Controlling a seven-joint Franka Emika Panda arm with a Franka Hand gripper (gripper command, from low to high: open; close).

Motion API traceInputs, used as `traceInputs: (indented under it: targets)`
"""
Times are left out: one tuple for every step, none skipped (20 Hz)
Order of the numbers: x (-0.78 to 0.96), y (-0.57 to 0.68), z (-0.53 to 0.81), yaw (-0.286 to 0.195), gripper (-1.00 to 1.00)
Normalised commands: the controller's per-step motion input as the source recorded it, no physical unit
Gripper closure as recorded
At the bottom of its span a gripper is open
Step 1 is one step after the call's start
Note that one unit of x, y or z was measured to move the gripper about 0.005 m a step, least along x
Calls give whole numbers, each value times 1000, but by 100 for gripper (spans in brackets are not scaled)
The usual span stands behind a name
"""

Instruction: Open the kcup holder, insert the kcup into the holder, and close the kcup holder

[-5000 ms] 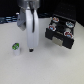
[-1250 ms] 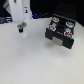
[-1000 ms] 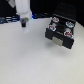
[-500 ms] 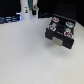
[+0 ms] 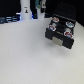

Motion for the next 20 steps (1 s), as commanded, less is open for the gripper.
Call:
traceInputs:
  targets:
    - [101, 654, 265, 14, 100]
    - [93, 664, 268, 14, 100]
    - [89, 656, 265, 10, 100]
    - [91, 654, 258, 12, 100]
    - [101, 651, 255, 12, 100]
    - [99, 646, 250, 10, 100]
    - [110, 641, 224, 13, 100]
    - [64, 592, 106, 14, 100]
    - [42, 609, 90, 14, 100]
    - [30, 564, 66, 26, 100]
    - [44, 344, 1, 22, 100]
    - [67, 510, 71, 18, 100]
    - [70, 395, 12, 16, 100]
    - [58, 356, 0, 17, 100]
    - [70, 149, -13, 12, 100]
    - [66, 18, 6, -4, 100]
    - [65, 0, 0, -5, 100]
    - [67, 12, -7, 1, 100]
    - [89, 37, 11, -2, 100]
    - [86, 92, -15, 6, 100]
